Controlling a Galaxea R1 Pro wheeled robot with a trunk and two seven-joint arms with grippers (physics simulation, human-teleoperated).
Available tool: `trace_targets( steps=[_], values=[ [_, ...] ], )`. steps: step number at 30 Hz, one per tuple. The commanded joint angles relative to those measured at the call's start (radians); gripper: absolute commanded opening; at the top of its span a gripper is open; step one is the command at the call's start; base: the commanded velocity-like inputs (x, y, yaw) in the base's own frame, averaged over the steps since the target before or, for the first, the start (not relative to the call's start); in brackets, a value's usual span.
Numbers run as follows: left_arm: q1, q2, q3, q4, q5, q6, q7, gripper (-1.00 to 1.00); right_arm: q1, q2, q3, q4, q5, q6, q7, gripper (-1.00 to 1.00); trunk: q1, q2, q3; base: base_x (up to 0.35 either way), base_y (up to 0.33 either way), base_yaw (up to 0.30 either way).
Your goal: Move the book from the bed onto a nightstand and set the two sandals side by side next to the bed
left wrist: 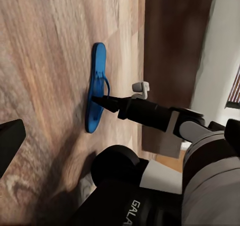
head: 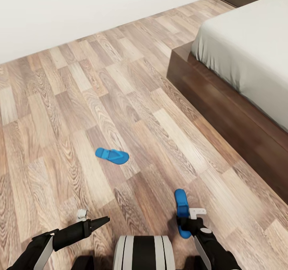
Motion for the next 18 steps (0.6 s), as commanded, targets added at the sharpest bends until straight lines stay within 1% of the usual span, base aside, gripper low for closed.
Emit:
trace_targets(
  steps=[1, 16, 18],
  values=[
    [-0.001, 0.000, -0.001, 0.001, 0.003, 0.011, -0.003, 1.00, -0.018, 0.000, 0.001, 0.046, -0.008, 0.007, -0.002, -1.00, 0.001, 0.000, -0.005, 0.000, 0.000, 0.000],
    [-0.001, 0.000, -0.001, 0.001, 0.003, 0.010, -0.004, 1.00, -0.018, 0.000, 0.002, 0.046, -0.008, 0.007, -0.002, -1.00, 0.001, 0.000, -0.005, 0.000, 0.000, 0.000],
    [-0.001, 0.000, -0.001, 0.001, 0.003, 0.010, -0.004, 1.00, -0.018, 0.000, 0.002, 0.046, -0.008, 0.007, -0.002, -1.00, 0.000, 0.000, 0.003, 0.000, 0.000, 0.000]
  ],
)
